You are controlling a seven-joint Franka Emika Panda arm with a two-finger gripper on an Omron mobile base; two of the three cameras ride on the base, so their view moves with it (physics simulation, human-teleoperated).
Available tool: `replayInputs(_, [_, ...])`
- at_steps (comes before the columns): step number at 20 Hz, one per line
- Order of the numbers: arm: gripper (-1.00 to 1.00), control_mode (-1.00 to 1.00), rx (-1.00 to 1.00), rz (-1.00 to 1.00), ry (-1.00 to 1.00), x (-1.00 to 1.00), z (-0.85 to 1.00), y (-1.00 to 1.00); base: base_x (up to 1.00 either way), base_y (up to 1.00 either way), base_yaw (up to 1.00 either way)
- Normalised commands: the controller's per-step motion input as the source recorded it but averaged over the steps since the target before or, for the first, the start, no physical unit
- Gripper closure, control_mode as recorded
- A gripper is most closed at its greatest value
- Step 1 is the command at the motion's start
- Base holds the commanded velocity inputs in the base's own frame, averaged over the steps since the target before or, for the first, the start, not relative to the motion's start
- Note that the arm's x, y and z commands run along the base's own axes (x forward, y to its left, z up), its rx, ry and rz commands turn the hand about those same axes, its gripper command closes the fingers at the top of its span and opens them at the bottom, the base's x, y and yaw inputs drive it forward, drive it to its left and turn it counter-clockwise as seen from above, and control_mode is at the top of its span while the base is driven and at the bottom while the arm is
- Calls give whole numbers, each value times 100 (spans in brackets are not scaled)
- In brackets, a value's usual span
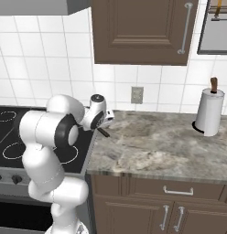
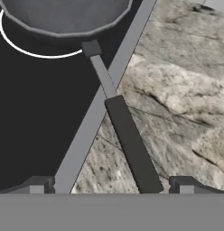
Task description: Move the pot and pan from the stove into the sink.
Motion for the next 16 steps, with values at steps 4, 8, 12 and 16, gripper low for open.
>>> replayInputs(4, [-100, -100, 0, 3, 5, 25, -27, 0, 0, 0, 0])
replayInputs(8, [-100, -100, 0, 2, 2, 5, -11, 0, 0, 0, 0])
replayInputs(12, [-100, -100, 0, 0, 0, 5, -6, 0, 0, 0, 0])
replayInputs(16, [-100, -100, 0, 0, 0, 19, -18, 0, 0, 0, 0])
